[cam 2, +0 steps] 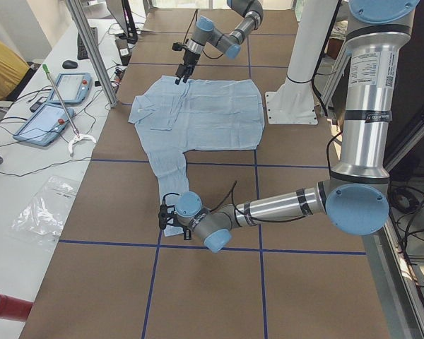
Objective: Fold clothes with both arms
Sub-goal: 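Release the sleeve near the collar while the left gripper grasps the other cuff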
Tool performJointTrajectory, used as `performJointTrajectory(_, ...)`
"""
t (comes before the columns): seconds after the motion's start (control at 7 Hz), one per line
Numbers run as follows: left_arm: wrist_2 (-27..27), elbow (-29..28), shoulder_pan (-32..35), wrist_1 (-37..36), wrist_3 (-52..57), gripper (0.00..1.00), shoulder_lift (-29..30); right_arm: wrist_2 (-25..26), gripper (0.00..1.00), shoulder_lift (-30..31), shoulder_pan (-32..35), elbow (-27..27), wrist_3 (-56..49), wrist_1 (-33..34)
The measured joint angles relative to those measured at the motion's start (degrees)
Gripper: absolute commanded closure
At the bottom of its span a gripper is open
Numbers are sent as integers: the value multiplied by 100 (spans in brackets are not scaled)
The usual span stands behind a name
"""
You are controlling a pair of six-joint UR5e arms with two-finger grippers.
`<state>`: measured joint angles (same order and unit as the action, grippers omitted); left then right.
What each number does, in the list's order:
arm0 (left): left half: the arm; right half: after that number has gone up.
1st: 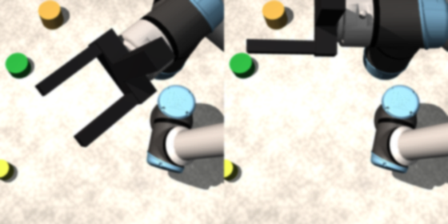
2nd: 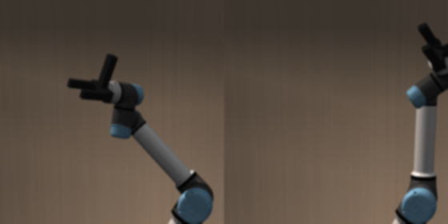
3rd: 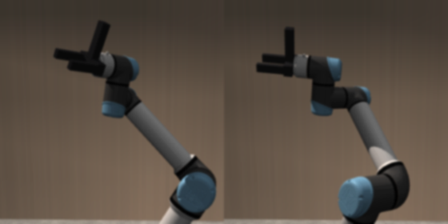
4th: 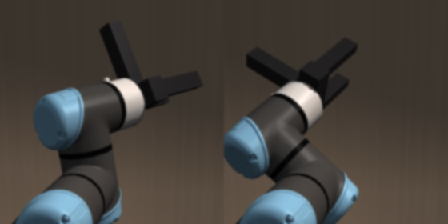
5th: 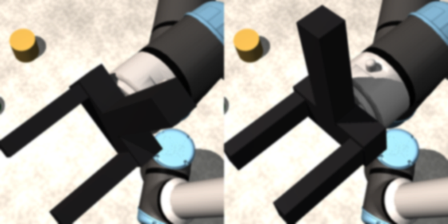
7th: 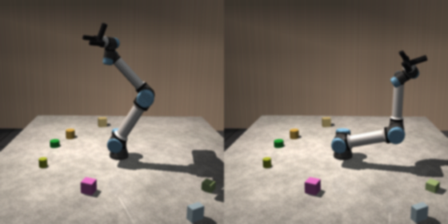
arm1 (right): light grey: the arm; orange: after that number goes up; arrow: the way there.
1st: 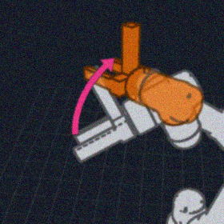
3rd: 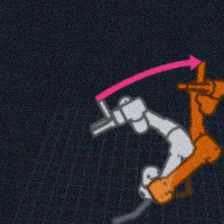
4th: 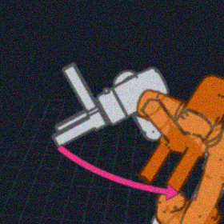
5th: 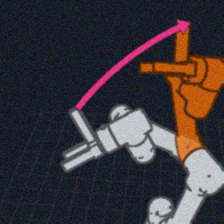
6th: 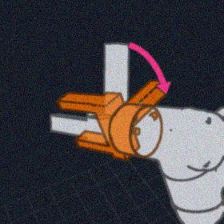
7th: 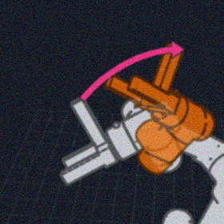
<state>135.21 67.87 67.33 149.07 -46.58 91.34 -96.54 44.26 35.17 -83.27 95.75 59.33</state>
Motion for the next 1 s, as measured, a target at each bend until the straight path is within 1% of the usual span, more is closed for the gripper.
performJointTrajectory(0.14, -1, -2, 0, 0, -5, 100, -3, 2, 2, 2, -4, -2, 4, 1)
performJointTrajectory(0.57, 0, 99, 29, -2, -5, 100, -47, 11, 2, 3, -10, -5, 120, 4)
performJointTrajectory(0.71, 10, 308, 50, -30, -8, 100, -73, 12, 2, 1, -13, -4, 171, 6)
performJointTrajectory(0.86, 12, 600, 55, -213, -55, 100, -54, 12, 3, 12, -16, -3, 185, 6)
performJointTrajectory(1.0, 4, 850, 52, -577, -230, 100, 154, 8, 4, 50, -8, -6, 171, 1)
